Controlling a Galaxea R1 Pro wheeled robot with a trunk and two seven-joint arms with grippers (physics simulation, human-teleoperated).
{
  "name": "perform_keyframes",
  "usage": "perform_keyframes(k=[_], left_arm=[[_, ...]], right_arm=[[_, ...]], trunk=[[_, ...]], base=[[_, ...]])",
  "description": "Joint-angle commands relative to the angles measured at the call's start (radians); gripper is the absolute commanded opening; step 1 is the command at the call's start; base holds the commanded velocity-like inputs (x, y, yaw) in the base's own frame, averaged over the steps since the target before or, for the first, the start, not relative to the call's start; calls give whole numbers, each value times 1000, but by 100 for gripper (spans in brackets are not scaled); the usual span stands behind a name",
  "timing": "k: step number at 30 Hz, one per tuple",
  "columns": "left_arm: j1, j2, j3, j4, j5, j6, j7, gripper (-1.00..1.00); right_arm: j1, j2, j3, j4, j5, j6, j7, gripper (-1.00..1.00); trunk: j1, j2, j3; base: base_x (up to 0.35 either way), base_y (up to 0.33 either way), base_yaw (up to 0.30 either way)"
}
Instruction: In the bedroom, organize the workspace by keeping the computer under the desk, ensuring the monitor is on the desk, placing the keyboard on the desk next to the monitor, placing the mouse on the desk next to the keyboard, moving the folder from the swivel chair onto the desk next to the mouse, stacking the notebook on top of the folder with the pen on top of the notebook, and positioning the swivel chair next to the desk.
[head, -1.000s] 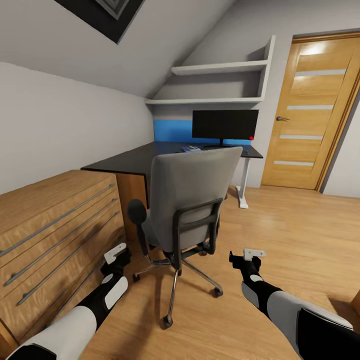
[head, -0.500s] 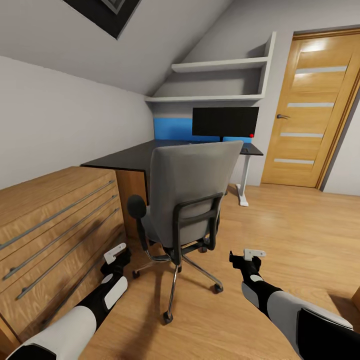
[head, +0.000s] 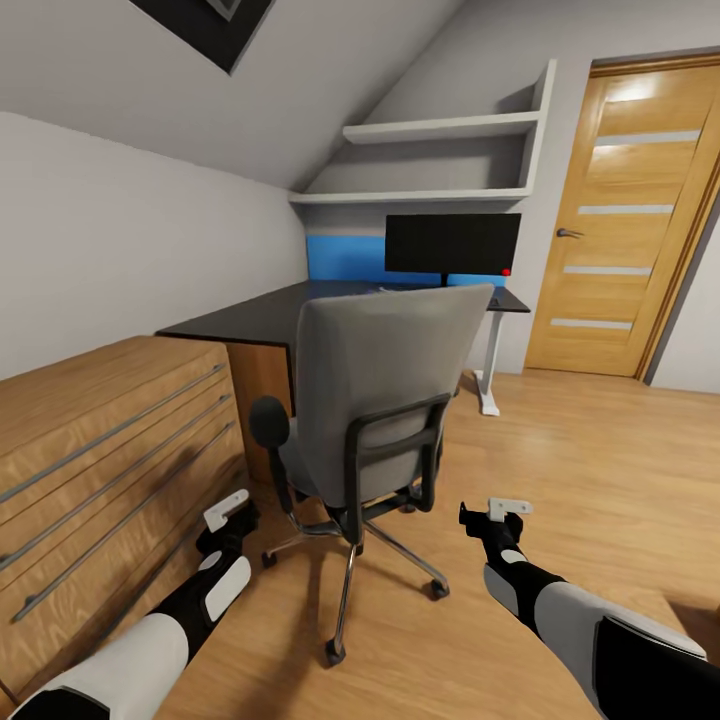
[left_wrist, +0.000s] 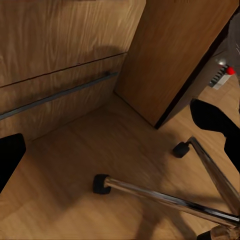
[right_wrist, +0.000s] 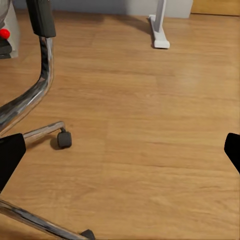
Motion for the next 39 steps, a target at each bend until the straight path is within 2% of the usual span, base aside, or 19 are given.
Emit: perform_keyframes(k=[1,14,19,25,39], left_arm=[[-1,5,-8,-1,7,-4,6,100],[0,33,-3,0,15,-6,8,100],[-1,49,7,0,40,-6,8,100],[-1,49,10,0,71,1,4,100],[0,55,16,0,82,1,6,100]], right_arm=[[0,-1,8,-4,-4,0,-8,100],[0,-2,7,-3,-5,0,-8,100],[0,-4,7,-3,-5,0,-9,100],[0,-11,8,-3,-5,0,-9,100],[0,-12,8,-4,-5,0,-9,100]], trunk=[[0,0,-1],[0,0,-1],[0,0,-1],[0,0,-1],[0,0,-1]], base=[[71,0,0],[146,0,0],[37,0,0],[69,0,0],[113,0,0]])
